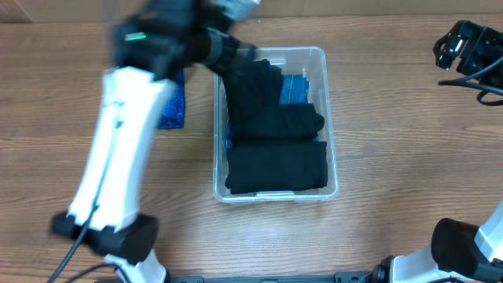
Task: Pack container
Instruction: 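Release the sock in the bin and retract the left arm left, then move the left gripper to the blue sparkly cloth and grasp it, then lift the blue sparkly cloth and carry it right over the bin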
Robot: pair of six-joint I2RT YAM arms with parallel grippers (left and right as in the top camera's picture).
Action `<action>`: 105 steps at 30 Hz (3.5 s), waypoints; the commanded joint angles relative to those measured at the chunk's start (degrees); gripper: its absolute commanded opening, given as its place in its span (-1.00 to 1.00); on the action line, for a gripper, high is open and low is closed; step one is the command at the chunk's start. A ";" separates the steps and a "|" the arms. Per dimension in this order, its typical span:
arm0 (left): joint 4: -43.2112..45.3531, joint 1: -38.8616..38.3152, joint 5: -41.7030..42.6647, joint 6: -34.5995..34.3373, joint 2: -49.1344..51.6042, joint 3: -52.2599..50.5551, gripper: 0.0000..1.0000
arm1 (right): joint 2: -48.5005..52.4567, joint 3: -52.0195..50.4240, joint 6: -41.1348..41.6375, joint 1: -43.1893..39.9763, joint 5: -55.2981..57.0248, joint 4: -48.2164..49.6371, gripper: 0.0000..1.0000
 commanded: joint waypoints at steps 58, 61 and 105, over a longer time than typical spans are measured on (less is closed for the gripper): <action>2.69 37.13 31.74 17.31 43.08 -8.92 1.00 | -0.07 -0.07 -0.02 -0.17 0.11 0.09 1.00; 2.82 35.98 32.54 17.29 43.56 -8.92 0.98 | -0.07 -0.07 -0.02 -0.17 0.11 0.09 1.00; 5.11 25.81 27.56 -11.54 -4.85 -8.74 -0.92 | -0.07 -0.07 -0.04 -0.17 0.11 0.09 1.00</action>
